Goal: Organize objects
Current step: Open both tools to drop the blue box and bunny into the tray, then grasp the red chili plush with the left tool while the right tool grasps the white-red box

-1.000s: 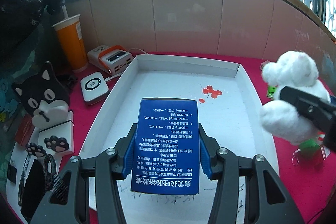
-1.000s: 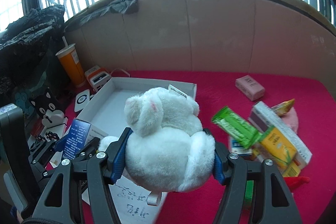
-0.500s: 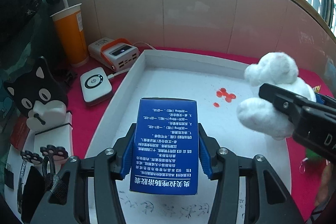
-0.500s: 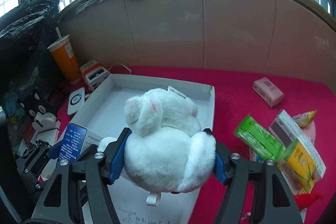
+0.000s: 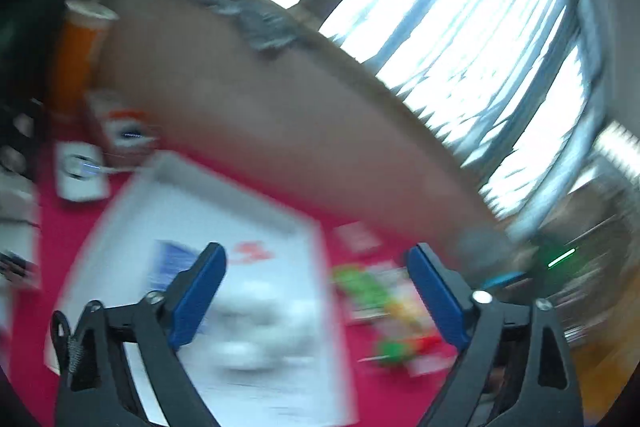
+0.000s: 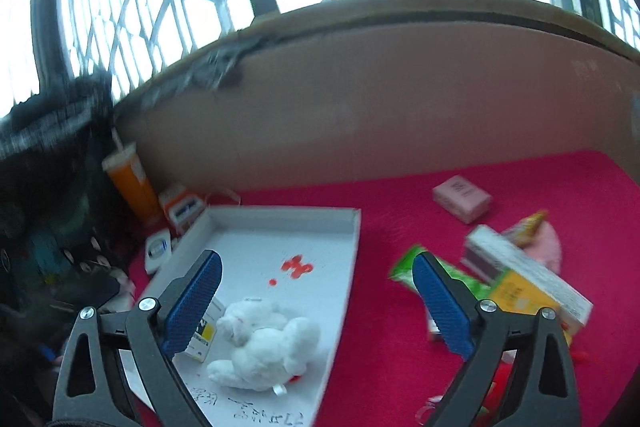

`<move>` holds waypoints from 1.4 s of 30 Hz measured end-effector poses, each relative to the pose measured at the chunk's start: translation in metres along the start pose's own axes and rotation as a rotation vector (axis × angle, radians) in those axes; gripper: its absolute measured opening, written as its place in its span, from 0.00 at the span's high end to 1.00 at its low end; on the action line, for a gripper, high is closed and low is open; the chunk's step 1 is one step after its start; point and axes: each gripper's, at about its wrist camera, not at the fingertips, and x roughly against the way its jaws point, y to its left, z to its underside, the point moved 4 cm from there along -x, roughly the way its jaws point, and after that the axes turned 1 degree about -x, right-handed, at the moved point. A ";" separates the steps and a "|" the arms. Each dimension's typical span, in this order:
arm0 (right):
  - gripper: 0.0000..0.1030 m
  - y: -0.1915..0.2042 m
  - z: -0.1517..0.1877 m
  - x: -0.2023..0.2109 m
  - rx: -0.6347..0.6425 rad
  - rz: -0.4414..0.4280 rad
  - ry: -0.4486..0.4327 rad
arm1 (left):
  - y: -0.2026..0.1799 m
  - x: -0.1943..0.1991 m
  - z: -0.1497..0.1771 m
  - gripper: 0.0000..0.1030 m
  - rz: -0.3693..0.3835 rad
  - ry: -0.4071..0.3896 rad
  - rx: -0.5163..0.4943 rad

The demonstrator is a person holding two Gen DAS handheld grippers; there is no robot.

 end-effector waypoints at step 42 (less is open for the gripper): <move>0.33 -0.168 0.114 0.013 0.122 0.140 0.311 | -0.102 -0.169 0.168 0.06 -0.378 0.520 -0.664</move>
